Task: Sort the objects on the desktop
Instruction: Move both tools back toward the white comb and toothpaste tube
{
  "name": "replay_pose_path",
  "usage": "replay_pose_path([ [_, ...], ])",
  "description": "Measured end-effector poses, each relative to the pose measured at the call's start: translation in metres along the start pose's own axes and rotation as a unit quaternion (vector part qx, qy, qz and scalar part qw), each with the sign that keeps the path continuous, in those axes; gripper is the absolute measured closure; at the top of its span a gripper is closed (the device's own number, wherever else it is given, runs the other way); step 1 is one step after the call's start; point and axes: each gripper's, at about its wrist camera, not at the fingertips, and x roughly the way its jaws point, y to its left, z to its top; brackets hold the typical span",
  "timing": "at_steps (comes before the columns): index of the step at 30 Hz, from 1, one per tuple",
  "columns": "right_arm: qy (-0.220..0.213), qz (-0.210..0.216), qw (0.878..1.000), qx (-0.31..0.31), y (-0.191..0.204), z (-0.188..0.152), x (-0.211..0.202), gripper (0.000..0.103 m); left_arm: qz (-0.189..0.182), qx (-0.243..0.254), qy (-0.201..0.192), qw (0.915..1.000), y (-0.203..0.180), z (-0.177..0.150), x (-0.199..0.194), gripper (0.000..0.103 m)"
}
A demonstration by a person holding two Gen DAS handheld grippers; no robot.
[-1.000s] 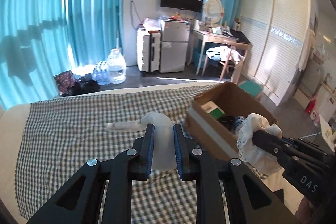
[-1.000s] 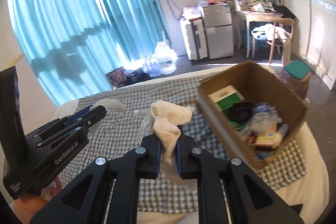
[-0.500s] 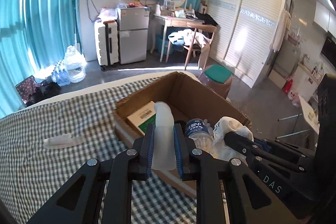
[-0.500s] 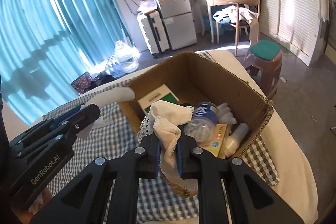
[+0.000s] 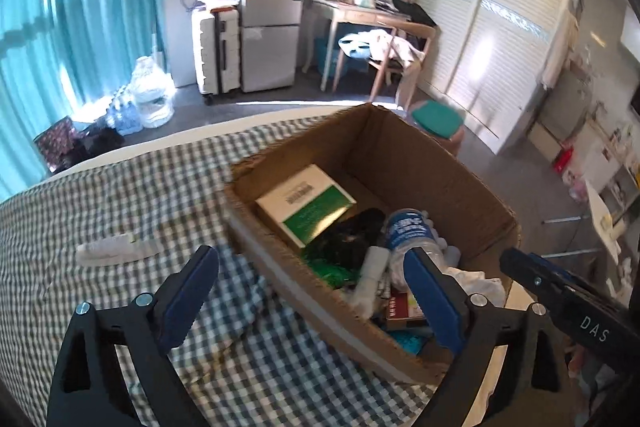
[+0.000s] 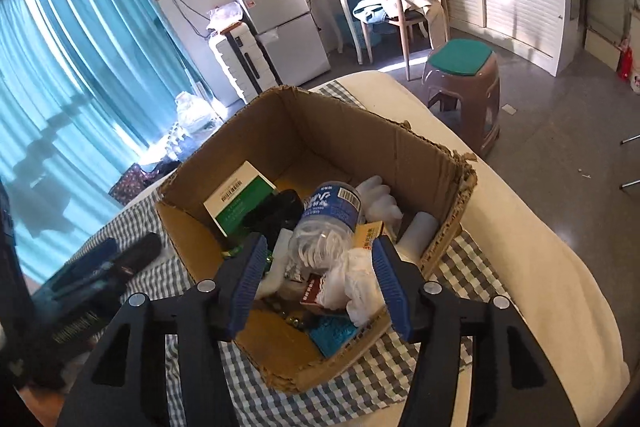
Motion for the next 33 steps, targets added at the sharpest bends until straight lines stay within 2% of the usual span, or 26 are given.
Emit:
replay_pose_path([
  [4,-0.003,0.019,1.0,-0.02,0.015,-0.016,-0.012,0.048,0.056,0.01,-0.02,0.9982,0.023,-0.01,-0.03,0.005],
  [9,-0.001,0.048,0.996,-0.074,0.063,-0.037,-0.025,0.048,0.124,0.005,-0.04,0.9914,0.057,-0.028,-0.074,0.001],
  [14,-0.001,0.074,0.988,-0.134,0.12,-0.062,-0.039,0.048,0.164,0.005,-0.045,0.9853,0.085,-0.046,-0.109,0.0],
  [18,0.0,0.092,0.981,-0.169,0.157,-0.078,-0.047,0.048,0.177,-0.015,-0.044,0.9831,0.116,-0.061,-0.13,0.0],
  [25,-0.009,0.105,0.967,-0.232,0.212,-0.102,-0.037,0.042,0.198,-0.07,-0.038,0.9771,0.18,-0.089,-0.139,0.0],
  [33,0.001,0.091,0.946,-0.311,0.259,-0.126,0.029,0.042,0.226,-0.143,0.017,0.9635,0.268,-0.127,-0.104,0.0],
])
